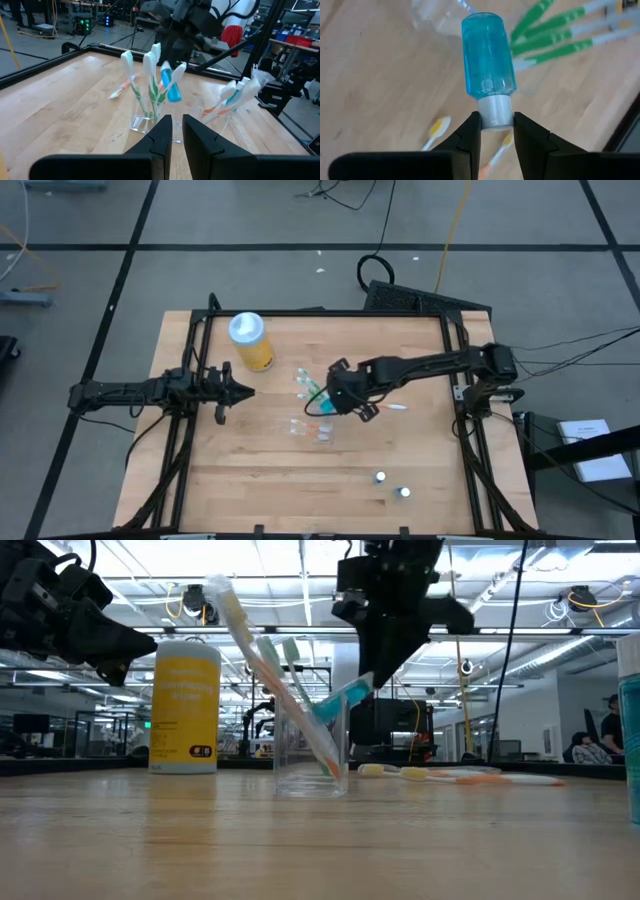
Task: Pick & Place toothbrushing station
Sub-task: Put the blue mouthwash bottle into the transparent organizer
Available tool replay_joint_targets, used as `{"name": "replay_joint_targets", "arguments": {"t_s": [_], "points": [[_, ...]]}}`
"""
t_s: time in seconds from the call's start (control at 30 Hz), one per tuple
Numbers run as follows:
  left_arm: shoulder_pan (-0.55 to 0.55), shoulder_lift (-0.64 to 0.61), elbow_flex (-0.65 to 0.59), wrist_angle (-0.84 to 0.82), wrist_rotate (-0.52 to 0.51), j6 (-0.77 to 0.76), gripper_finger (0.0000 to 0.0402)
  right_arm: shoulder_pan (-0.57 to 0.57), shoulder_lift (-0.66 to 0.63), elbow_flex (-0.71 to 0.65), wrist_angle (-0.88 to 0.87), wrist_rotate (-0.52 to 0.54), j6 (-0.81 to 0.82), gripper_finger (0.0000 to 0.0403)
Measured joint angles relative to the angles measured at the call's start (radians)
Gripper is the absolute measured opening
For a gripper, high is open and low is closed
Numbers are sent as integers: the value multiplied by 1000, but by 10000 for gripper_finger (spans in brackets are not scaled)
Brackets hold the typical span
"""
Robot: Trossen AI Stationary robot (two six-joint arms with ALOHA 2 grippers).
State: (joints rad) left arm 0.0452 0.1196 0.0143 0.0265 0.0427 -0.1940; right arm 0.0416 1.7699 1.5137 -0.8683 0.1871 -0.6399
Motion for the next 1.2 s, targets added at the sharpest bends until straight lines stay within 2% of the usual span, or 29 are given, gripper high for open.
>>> {"name": "replay_joint_targets", "arguments": {"t_s": [0.5,0.87,1.2], "points": [[0,0,0,0,0,0,49,28,32,12,65,22,-132,87],[0,0,0,0,0,0,49,42,32,12,147,-33,-164,101],[0,0,0,0,0,0,49,45,32,11,192,-34,-169,102]]}}
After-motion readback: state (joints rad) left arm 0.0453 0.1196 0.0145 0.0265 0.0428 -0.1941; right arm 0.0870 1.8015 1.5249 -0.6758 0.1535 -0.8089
